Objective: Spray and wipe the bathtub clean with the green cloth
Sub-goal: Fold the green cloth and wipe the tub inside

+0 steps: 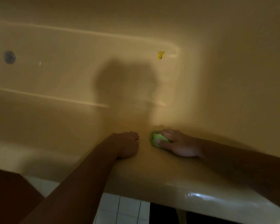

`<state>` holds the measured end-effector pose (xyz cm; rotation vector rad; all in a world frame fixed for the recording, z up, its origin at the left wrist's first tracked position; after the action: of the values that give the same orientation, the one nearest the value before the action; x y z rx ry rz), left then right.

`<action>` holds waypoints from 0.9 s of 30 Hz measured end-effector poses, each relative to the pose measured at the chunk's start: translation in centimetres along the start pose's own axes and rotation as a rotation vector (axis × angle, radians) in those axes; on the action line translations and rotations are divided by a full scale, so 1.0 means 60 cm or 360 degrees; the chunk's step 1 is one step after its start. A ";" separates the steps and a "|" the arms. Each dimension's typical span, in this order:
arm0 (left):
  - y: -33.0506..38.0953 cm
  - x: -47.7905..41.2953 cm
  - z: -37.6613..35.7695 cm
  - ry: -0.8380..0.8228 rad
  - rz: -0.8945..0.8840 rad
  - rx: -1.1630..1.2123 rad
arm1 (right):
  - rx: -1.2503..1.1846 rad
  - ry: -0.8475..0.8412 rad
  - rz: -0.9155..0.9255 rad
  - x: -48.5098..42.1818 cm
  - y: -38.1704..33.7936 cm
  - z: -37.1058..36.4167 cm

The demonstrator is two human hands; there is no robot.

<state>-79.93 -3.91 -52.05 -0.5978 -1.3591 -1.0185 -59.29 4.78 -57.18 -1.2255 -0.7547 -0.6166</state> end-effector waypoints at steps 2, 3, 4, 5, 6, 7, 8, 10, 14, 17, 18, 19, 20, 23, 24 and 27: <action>0.002 0.048 0.002 0.0033 -0.0006 -0.0032 | -0.0077 0.0016 0.0194 0.079 -0.055 0.003; 0.004 0.072 0.003 0.0069 -0.0009 -0.0038 | -0.0103 0.0026 0.0302 0.117 -0.083 0.005; 0.006 0.098 0.001 0.0133 -0.0023 -0.0046 | -0.0118 0.0030 0.0390 0.148 -0.106 0.007; 0.007 0.122 -0.005 0.0251 -0.0055 -0.0072 | -0.0124 0.0024 0.0452 0.169 -0.120 0.007; 0.008 0.146 -0.013 0.0449 -0.0111 -0.0118 | -0.0119 0.0011 0.0481 0.179 -0.126 0.007; 0.008 0.167 -0.024 0.0702 -0.0186 -0.0164 | -0.0109 0.0004 0.0483 0.178 -0.125 0.008; 0.007 0.185 -0.037 0.0946 -0.0268 -0.0193 | -0.0106 0.0007 0.0455 0.168 -0.119 0.009; -0.001 0.202 -0.061 0.1296 -0.0399 -0.0184 | -0.0111 -0.0008 0.0310 0.119 -0.085 0.005; -0.014 0.196 -0.079 0.1476 -0.0452 -0.0099 | 0.0236 0.0047 -0.0105 -0.010 0.044 0.004; -0.015 0.196 -0.084 0.1613 -0.0510 -0.0124 | 0.0569 0.0127 -0.0414 -0.084 0.096 0.007; -0.016 0.197 -0.085 0.1621 -0.0524 -0.0141 | 0.0575 0.0134 -0.0493 -0.103 0.095 0.004; -0.019 0.196 -0.085 0.1613 -0.0539 -0.0157 | 0.0521 0.0136 -0.0522 -0.120 0.086 -0.001; -0.022 0.196 -0.084 0.1600 -0.0553 -0.0175 | 0.0415 0.0137 -0.0479 -0.133 0.071 -0.008; -0.027 0.199 -0.082 0.1571 -0.0579 -0.0213 | 0.0045 0.0167 -0.0127 -0.098 -0.018 -0.021; -0.029 0.200 -0.081 0.1571 -0.0579 -0.0218 | -0.0071 0.0182 0.0000 -0.063 -0.054 -0.022; -0.035 0.202 -0.077 0.1552 -0.0539 -0.0225 | -0.0267 0.0143 0.0352 0.064 -0.137 -0.020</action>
<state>-80.51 -11.78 -41.52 0.0764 -0.5198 -1.4249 -63.06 1.59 -49.47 -1.4039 -0.4910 -0.5563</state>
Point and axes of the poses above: each hand's wrist, its own x-axis away from the middle knuckle, its own z-axis out of the back of the hand, y = z × x, the point moved 2 cm from there along -x, towards the middle knuckle, and after that the axes turned 4 degrees about x, right-handed, at the moved point
